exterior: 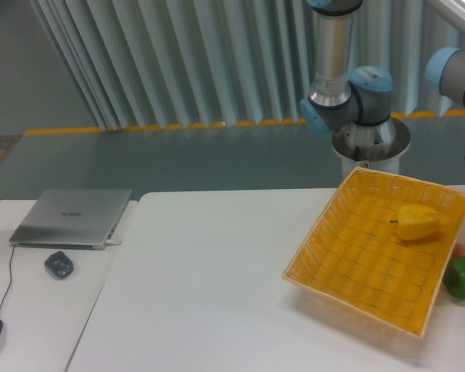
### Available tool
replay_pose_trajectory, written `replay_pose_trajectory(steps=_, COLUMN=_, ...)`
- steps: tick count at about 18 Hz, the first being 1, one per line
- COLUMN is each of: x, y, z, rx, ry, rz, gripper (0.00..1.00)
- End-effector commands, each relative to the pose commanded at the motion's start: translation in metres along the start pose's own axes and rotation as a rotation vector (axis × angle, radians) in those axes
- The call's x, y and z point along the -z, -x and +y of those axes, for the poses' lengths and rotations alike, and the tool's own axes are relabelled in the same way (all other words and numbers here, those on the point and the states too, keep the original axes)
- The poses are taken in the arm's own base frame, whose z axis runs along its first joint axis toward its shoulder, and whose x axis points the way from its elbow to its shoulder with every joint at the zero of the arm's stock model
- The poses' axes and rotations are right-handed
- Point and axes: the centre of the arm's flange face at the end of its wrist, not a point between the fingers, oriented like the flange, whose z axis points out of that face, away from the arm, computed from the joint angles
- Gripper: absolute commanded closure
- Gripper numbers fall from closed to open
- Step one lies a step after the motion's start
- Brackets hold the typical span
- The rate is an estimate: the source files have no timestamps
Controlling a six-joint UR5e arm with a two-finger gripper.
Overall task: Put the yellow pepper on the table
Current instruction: 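Lower the gripper down onto the yellow pepper in the orange basket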
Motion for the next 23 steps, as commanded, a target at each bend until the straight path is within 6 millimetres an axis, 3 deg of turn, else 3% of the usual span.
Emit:
replay_pose_trajectory(steps=5, x=0.004, y=-0.002, z=-0.005, rx=-0.014, ry=0.001, rz=-0.003, gripper=0.0)
replay_pose_trajectory(steps=8, x=0.004, y=-0.001, z=-0.024, rx=-0.046, ry=-0.005, rz=-0.004, gripper=0.0)
replay_pose_trajectory(steps=12, x=-0.022, y=-0.011, z=-0.035, rx=-0.042, ry=-0.034, rz=0.034, gripper=0.0)
replay_pose_trajectory(steps=14, x=-0.012, y=-0.015, z=-0.041, rx=-0.046, ry=-0.035, rz=0.017, gripper=0.0)
replay_pose_trajectory(steps=18, x=-0.008, y=-0.02, z=-0.081, rx=-0.105, ry=-0.034, rz=0.023, gripper=0.0)
replay_pose_trajectory(steps=23, x=-0.002, y=-0.028, z=-0.112, rx=-0.095, ry=0.033, rz=0.028, gripper=0.0)
